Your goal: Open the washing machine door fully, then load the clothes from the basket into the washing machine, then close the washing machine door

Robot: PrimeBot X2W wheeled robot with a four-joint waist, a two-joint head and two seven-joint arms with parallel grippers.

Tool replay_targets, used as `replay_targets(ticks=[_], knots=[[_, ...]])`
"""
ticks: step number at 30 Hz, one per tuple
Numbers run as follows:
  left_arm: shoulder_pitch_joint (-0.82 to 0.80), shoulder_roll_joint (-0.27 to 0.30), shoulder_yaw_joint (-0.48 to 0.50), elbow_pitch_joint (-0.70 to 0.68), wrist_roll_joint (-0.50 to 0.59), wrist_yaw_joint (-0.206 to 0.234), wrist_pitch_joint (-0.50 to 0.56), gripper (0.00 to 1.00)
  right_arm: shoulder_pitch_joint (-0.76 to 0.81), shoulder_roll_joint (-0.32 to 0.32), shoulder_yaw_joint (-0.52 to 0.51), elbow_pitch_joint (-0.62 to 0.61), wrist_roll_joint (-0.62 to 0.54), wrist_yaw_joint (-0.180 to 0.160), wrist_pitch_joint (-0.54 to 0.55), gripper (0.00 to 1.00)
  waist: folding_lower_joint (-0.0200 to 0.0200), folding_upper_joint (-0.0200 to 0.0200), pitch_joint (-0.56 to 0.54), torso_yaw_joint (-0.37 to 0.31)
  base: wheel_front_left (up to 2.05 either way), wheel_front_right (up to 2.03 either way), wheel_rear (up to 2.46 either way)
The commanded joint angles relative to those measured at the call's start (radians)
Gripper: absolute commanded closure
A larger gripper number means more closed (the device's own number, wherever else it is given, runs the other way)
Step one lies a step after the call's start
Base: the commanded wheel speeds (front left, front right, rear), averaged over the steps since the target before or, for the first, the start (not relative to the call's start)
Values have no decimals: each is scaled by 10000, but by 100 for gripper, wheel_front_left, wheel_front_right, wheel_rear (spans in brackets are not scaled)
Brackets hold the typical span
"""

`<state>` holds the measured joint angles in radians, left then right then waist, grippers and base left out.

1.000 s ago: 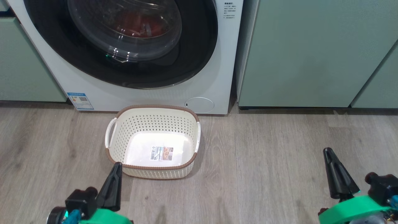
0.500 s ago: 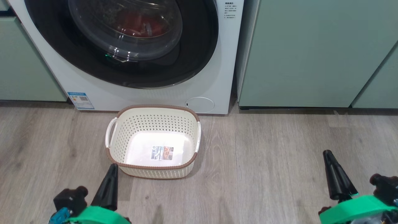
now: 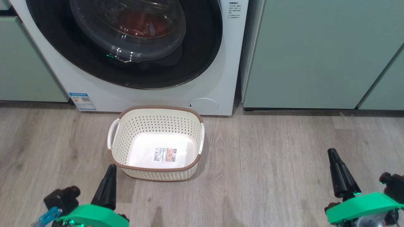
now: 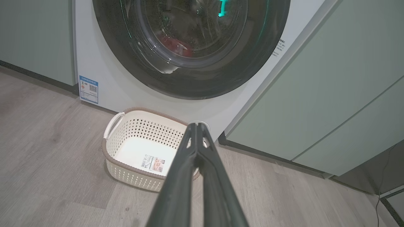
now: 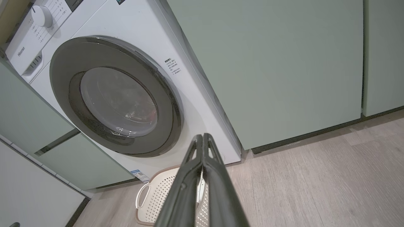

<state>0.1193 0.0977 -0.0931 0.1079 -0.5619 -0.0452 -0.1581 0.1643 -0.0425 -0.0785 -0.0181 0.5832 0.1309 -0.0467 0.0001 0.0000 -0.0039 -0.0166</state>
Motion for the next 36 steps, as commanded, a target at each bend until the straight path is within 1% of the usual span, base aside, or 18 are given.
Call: replay_targets(ticks=[1, 36], knots=[[-548, 21, 220, -259, -286, -78, 43, 100, -464, -209, 71, -219, 307, 0, 53, 100, -1, 0, 1, 2, 0, 0, 0], [-1180, -78, 793, 339, -4205, -370, 948, 100, -1293, -310, 121, 836, 4213, -1, 465, 100, -1, 0, 28, 64, 0, 0, 0]])
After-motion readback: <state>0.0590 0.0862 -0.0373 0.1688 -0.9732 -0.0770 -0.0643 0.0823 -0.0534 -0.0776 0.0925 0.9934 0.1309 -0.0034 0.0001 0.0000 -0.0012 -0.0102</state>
